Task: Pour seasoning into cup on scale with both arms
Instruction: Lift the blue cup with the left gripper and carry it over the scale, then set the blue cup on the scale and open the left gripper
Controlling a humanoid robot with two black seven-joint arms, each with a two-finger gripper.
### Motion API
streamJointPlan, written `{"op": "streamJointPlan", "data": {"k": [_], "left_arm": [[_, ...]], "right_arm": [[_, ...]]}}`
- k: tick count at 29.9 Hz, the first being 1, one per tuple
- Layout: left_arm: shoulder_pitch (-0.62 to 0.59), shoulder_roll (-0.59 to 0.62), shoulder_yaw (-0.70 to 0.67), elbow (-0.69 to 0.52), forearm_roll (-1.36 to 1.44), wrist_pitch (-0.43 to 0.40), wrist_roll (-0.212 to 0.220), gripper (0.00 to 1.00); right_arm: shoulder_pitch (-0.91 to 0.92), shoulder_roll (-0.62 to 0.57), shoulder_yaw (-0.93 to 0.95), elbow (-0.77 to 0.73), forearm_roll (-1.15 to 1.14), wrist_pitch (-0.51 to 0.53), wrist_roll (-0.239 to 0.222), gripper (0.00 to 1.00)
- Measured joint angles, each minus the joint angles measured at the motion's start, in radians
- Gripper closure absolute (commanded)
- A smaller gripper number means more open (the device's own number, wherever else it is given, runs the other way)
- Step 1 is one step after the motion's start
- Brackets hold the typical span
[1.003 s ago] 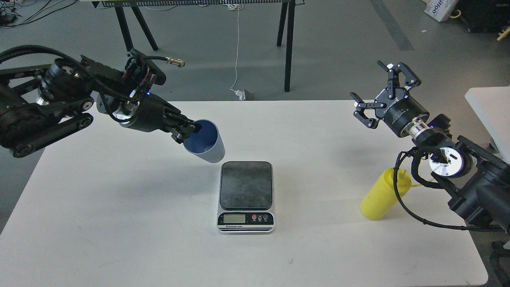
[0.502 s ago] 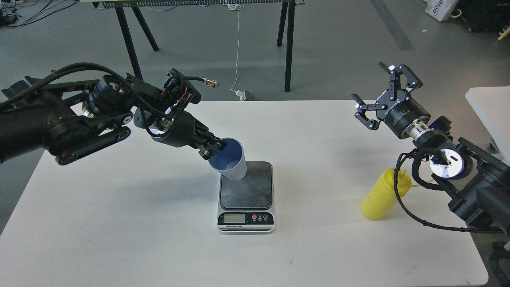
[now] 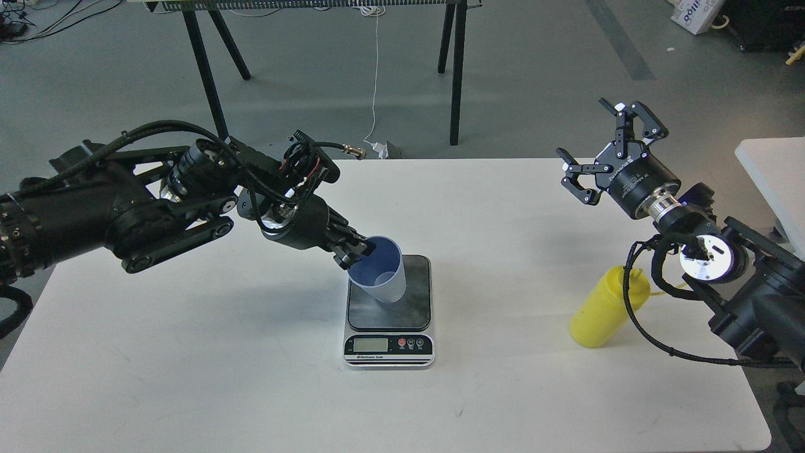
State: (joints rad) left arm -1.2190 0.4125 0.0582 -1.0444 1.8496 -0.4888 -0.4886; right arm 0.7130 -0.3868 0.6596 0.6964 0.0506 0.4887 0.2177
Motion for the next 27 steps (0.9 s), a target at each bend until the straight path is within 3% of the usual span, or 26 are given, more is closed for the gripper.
{"op": "streamJointPlan", "data": {"k": [5,10,14,23,27], "left_arm": [[0.011,-0.016,0.0,0.02,-0.003,0.0,0.0,0.92],[0.014,-0.017,0.0,0.027,-0.006,0.0,0.0,0.77],[0.015,-0.017,-0.003,0.027,-0.012,0.0,0.0,0.5],[0.009,-0.009,-0.01,0.028,-0.149,0.0,0.0,0.15],[-0.016,-0.002,-0.02,0.052,-0.241,0.0,0.0,0.11]], "right_arm": [[-0.006,-0.001,0.0,0.0,0.0,0.0,0.0,0.01],[-0.01,-0.004,0.0,0.002,0.0,0.0,0.0,0.01],[-0.01,-0.006,0.0,0.004,0.0,0.0,0.0,0.01],[-0.017,-0.01,0.001,0.006,0.0,0.0,0.0,0.01],[-0.018,-0.011,0.002,0.006,0.0,0.0,0.0,0.01]]}}
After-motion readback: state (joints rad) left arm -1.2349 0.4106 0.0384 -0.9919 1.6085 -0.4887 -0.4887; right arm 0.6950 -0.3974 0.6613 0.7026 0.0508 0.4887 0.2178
